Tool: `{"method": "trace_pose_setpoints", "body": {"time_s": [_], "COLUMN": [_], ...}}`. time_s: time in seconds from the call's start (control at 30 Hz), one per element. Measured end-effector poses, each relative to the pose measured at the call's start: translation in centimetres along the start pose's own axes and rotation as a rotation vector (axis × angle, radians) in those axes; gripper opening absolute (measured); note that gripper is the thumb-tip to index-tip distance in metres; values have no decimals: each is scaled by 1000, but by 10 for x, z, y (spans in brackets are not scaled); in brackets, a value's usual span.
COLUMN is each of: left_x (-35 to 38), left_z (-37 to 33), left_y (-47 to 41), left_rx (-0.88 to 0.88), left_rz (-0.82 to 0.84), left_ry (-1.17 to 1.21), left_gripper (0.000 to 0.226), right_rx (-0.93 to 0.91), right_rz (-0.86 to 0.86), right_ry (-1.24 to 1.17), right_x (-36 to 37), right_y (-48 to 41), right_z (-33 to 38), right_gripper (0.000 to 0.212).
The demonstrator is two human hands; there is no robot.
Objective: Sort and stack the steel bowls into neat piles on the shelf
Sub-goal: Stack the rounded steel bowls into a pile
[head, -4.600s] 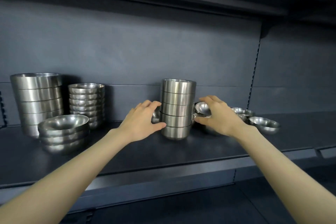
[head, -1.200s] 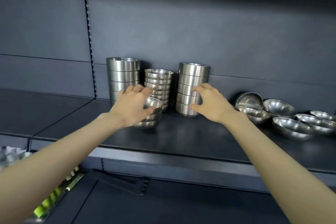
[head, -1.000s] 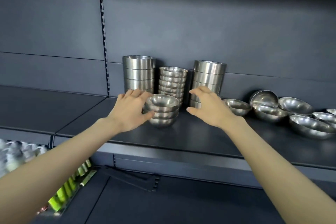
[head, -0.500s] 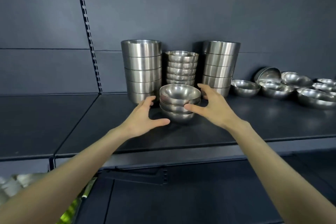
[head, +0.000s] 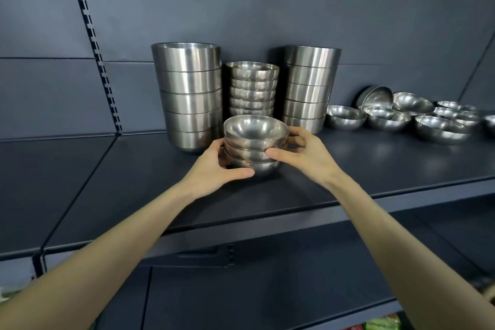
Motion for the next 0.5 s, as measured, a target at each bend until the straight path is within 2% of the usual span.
{"method": "trace_pose_setpoints", "body": {"time_s": [0.13,0.23,0.4,0.5], "left_x": [8,23,65,102], "left_z": [-15,-36,-74,-94], "left_y": [1,-5,-28,-44], "left_rx": [44,84,114,105], "left_rz": [-9,-12,-6,-4], "left_ry": [24,40,34,50], "left_gripper": [72,64,81,83], "right_rx": [-9,-32,-33,-45], "right_rz": [-18,-37,-110,-118], "right_ry": [-30,-54,-74,-79], "right_x": [-15,-37,-99,-142], "right_y": [5,11,17,18], "right_z": [5,12,13,6], "right_gripper": [66,57,51,53]}}
Point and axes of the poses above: each hand's wrist, its own y-axis away from the middle knuckle, its own x-axis out of the palm, z = x × y, the point moved 7 cm from there along -y, towards the middle knuckle, and after that the axes turned 7 degrees about -y, right-handed, at the moved point
